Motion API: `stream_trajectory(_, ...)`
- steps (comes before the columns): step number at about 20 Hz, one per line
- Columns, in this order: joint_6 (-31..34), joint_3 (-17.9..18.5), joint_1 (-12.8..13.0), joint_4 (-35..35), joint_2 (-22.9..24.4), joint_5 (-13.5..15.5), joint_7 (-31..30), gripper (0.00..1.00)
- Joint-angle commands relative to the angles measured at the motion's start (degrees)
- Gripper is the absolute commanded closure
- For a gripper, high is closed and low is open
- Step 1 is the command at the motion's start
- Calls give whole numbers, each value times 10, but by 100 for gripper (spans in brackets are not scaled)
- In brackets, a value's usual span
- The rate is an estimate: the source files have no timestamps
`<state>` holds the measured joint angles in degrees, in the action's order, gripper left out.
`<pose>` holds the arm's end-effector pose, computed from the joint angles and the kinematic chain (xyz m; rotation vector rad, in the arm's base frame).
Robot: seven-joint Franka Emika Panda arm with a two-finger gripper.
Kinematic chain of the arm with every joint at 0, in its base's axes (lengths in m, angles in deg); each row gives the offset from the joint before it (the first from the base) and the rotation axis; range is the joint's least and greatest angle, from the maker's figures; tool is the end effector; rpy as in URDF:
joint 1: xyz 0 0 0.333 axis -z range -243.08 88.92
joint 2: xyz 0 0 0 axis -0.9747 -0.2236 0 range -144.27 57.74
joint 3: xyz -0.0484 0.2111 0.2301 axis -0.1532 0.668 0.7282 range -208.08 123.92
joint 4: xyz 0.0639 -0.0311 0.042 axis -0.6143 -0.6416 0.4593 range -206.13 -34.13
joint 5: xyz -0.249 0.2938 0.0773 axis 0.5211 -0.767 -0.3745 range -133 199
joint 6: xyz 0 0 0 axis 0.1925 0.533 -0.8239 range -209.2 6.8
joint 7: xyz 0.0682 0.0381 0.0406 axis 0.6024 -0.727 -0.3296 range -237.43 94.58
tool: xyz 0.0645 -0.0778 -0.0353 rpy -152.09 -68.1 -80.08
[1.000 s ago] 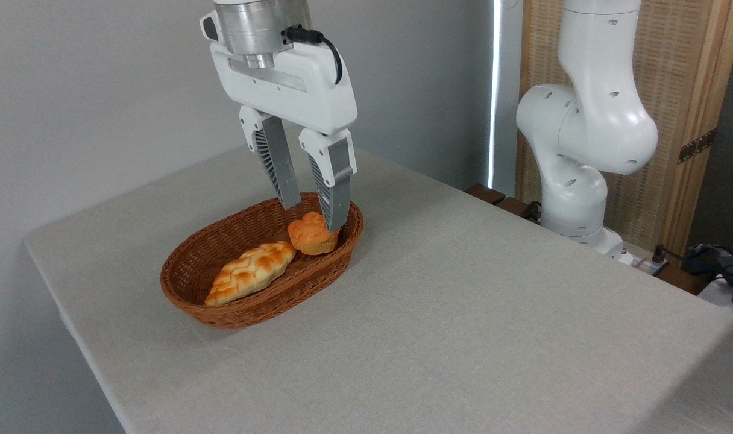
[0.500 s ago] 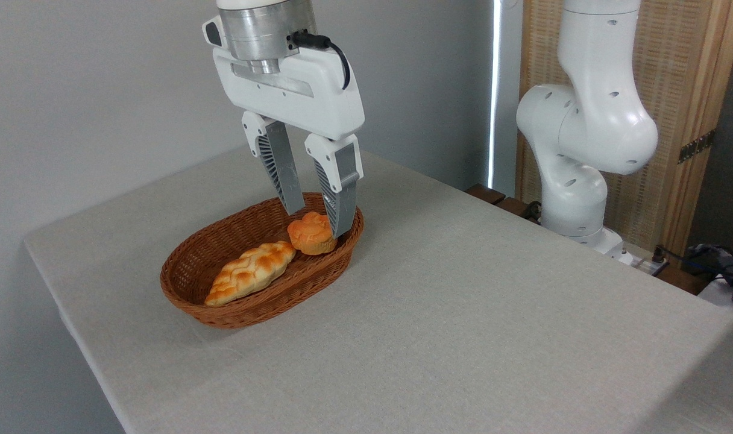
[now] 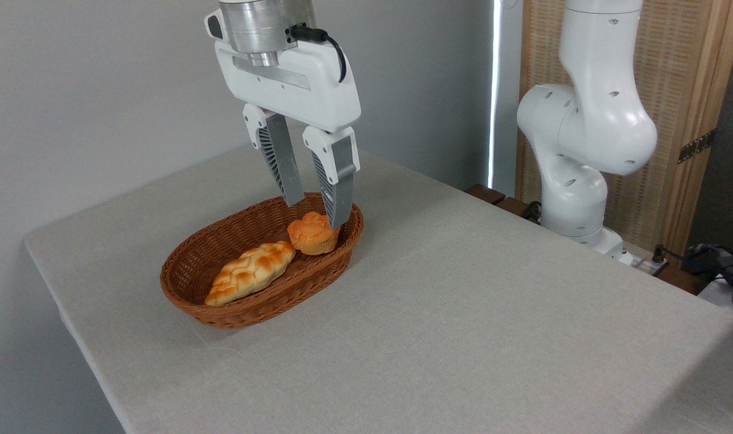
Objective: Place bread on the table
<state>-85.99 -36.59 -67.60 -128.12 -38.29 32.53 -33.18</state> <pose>0.5274 -0.0337 0.6081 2.9239 -1.1306 -0.0327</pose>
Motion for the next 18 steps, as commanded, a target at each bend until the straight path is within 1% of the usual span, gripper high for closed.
stream_trajectory(1,-29,8,47,-78,62,0,-1,0)
stream_trajectory(3,-45,9,72,-115,92,1,-10,0)
stream_trajectory(4,-52,11,89,-126,99,2,-23,0)
stream_trajectory(5,-60,22,118,-138,103,3,-40,0)
stream_trajectory(6,-76,43,159,-152,106,5,-60,0)
stream_trajectory(8,-116,99,247,-181,112,6,-106,0)
stream_trajectory(9,-127,127,285,-189,112,6,-117,0)
stream_trajectory(10,-132,148,314,-194,111,6,-117,0)
stream_trajectory(11,-133,159,330,-200,111,6,-117,0)
stream_trajectory(14,-146,161,338,-227,111,6,-114,0)
stream_trajectory(16,-167,161,357,-252,106,6,-113,0)
stream_trajectory(18,-182,161,358,-261,101,6,-113,0)
